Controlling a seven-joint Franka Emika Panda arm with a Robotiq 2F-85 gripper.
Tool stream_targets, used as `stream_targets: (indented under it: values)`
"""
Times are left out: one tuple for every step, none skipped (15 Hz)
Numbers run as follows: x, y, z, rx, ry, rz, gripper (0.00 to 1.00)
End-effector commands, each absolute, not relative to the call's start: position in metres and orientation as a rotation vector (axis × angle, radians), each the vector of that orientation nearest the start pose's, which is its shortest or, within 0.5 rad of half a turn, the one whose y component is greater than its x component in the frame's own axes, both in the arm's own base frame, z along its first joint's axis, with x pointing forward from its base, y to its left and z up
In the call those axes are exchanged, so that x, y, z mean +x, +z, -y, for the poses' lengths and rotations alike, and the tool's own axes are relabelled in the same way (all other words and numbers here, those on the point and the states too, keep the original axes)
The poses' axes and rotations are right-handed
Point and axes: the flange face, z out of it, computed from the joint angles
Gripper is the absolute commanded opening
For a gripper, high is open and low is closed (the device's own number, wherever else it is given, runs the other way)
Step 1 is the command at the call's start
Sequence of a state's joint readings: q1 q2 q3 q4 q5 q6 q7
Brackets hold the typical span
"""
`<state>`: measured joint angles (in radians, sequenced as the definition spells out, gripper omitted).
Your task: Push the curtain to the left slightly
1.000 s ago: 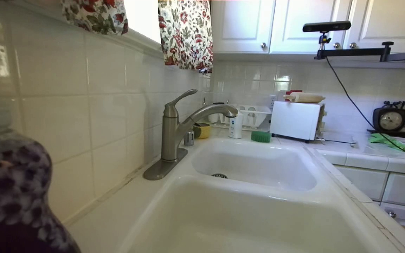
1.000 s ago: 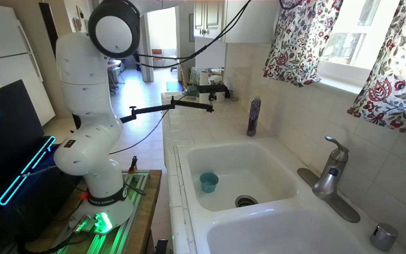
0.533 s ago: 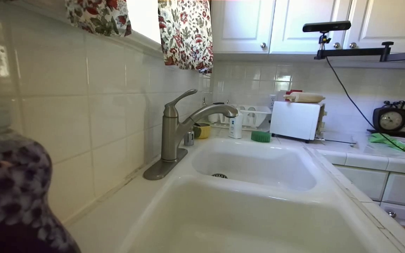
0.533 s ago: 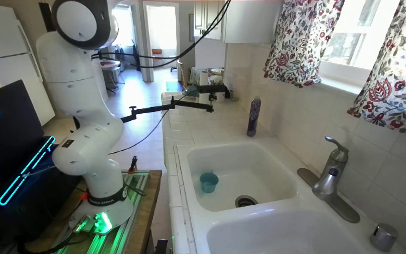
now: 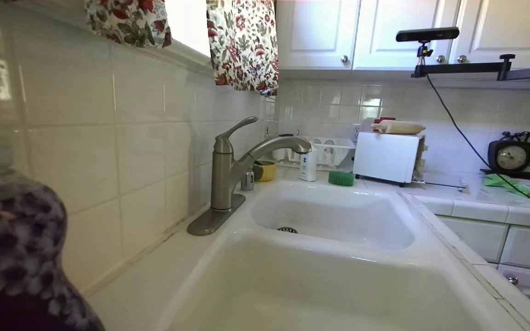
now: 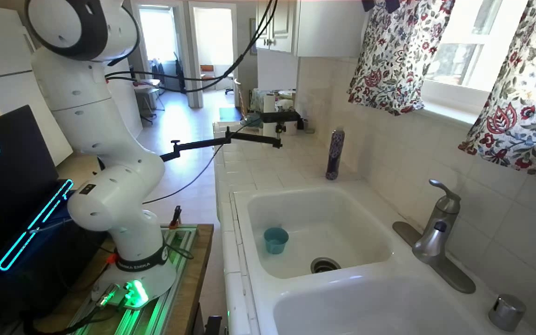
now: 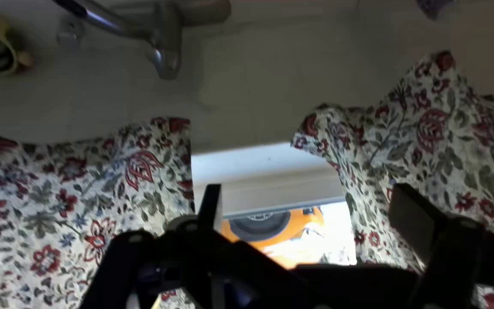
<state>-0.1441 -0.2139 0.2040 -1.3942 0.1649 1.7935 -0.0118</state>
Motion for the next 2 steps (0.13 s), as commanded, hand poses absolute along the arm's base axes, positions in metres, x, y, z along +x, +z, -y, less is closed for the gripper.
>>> stream_targets:
  values:
    - [0.4629,0.8407,-0.0538,-2.891,-0.833,0.118,1.0]
    - [0.4576,0.8398,-0.0473,-2.906,-0.794,0.102,1.0]
